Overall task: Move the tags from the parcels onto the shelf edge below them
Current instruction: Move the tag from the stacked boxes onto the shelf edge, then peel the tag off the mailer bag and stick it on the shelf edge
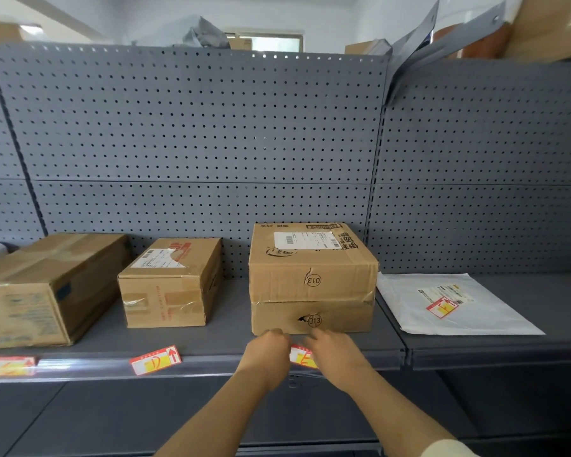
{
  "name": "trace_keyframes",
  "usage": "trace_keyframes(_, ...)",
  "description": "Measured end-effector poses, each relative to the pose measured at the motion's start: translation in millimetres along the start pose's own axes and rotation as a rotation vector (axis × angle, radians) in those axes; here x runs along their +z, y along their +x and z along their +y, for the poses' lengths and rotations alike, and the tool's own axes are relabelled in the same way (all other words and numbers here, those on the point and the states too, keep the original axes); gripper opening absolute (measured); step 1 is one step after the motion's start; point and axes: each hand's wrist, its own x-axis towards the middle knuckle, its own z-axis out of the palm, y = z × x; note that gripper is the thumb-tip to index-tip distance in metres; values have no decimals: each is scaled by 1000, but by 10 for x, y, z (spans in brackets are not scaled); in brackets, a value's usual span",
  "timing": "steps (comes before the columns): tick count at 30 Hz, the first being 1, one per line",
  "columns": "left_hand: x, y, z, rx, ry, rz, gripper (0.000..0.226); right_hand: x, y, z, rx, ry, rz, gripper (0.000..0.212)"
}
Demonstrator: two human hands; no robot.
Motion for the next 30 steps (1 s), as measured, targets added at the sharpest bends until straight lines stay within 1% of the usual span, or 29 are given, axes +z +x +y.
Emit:
trace_keyframes(2,-37,26,23,18,14,6,29,4,-26,21,1,6,4,50)
trace_keyframes(5,-110,77,105,47,23,22,28,-15,-112,123,19,28,54,52)
trace_keyframes(9,-194,191,301,106,-3,43,25,-51,-297,341,47,20,11,47)
trace_keyframes(14,-204,368,722,227,21,1,28,-158,-519,705,166,64,-53,40)
trace_keyframes(17,-207,474,1035,298,78,-33,33,-202,-644,973,216,45,-61,42)
trace_keyframes(19,-214,539,1250,350,111,-14,32,-210,-722,1176,242,22,-76,46)
trace_keyframes(21,-201,621,1453,392,119,5,29,-203,-779,1407,268,3,-75,45)
trace_keyframes(24,-176,812,1724,407,74,-3,29,-177,-835,1779,316,18,-35,41)
trace_keyframes(26,-175,975,1909,382,37,-4,35,-180,-852,2017,331,49,2,38)
trace_keyframes(28,-198,1137,2105,347,9,-10,40,-202,-834,2264,352,104,75,34)
trace_keyframes(30,-237,1290,2292,321,-11,14,41,-224,-792,2518,403,171,179,32)
